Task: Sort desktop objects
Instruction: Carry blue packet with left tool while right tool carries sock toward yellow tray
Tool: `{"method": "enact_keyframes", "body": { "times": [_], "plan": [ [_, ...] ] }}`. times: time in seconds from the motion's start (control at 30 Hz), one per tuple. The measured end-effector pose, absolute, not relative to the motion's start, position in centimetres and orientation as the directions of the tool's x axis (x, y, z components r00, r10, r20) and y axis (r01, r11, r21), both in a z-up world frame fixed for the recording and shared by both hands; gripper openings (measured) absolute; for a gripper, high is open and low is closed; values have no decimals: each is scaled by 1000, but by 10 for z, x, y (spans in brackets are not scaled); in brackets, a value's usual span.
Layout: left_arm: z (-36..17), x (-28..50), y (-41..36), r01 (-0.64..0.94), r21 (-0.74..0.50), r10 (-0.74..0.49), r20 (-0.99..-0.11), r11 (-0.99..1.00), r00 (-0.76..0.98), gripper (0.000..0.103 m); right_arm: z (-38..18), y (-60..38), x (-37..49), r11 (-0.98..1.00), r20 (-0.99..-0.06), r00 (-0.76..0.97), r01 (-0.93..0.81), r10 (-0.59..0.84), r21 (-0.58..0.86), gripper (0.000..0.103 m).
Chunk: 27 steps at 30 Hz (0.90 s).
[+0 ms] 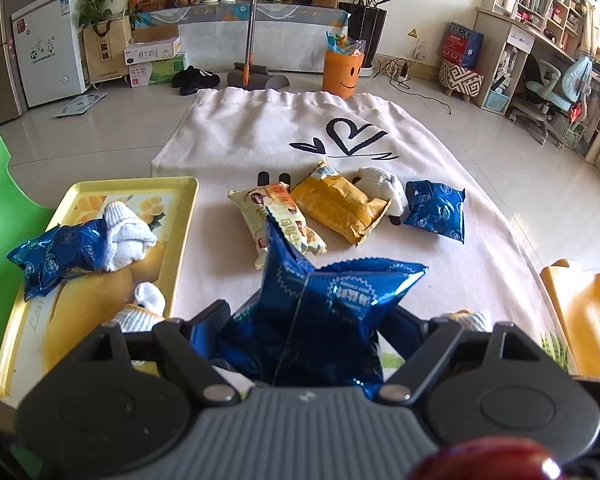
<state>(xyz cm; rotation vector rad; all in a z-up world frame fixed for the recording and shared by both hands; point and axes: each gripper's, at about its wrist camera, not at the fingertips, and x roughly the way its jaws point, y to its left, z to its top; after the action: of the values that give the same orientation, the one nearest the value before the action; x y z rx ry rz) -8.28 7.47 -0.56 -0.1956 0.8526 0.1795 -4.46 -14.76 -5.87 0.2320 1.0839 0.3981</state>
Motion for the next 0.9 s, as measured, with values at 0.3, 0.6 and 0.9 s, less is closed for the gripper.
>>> {"method": "enact_keyframes", "body": {
  "times": [0.3, 0.6, 0.9],
  "plan": [
    [-2, -95, 84, -270, -116, 93, -753, 956, 651, 82, -57, -145, -57, 901, -806, 404, -220, 432, 373, 45],
    [3, -100, 99, -328, -135, 123, -743, 935, 658, 82, -52, -134, -66, 883, -789, 398, -244, 469, 402, 45],
    [7, -102, 109, -373, -151, 145, -741, 915, 656, 82, -50, -121, -73, 870, -787, 378, -284, 488, 404, 45]
  ]
}}
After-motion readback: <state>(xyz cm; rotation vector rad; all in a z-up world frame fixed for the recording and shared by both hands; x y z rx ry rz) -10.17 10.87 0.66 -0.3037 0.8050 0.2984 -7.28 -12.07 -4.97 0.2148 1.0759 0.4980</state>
